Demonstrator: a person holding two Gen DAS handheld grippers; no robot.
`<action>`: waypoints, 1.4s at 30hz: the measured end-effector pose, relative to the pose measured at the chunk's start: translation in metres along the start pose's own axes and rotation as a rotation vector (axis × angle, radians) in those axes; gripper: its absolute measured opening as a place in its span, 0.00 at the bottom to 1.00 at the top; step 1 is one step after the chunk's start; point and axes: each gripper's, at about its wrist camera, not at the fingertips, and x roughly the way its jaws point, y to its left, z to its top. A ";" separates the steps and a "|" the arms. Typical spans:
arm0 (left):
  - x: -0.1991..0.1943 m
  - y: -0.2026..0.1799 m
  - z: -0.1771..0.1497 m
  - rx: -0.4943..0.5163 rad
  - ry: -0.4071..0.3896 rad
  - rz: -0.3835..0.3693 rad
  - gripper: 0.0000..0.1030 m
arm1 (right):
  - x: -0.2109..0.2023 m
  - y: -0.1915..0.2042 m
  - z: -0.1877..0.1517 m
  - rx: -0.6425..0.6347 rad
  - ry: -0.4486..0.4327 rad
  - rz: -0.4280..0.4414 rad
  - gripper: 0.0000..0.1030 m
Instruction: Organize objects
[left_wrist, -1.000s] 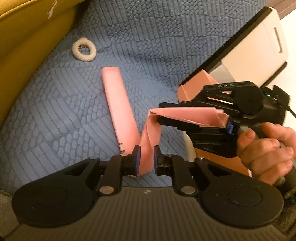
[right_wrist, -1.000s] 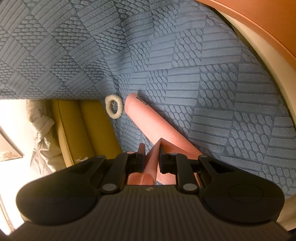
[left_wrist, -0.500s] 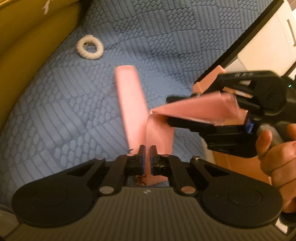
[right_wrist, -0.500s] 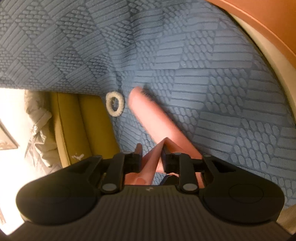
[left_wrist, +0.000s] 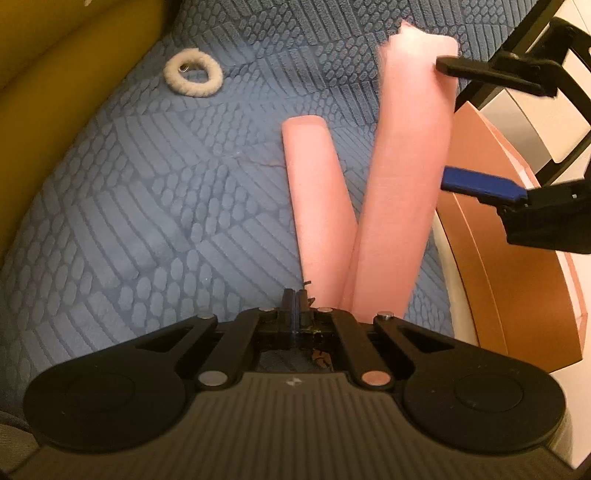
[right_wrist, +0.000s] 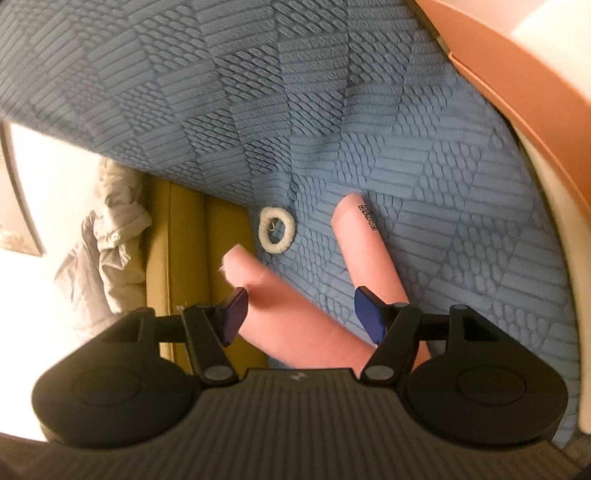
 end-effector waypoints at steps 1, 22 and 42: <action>0.001 0.000 0.000 0.000 -0.001 0.000 0.00 | 0.001 -0.001 -0.002 -0.009 -0.002 -0.018 0.63; -0.030 0.006 0.012 -0.054 -0.086 -0.163 0.00 | 0.058 -0.034 -0.012 -0.178 0.026 -0.225 0.25; 0.011 0.012 0.011 -0.128 0.018 -0.085 0.01 | 0.007 -0.089 -0.069 0.014 0.040 -0.118 0.42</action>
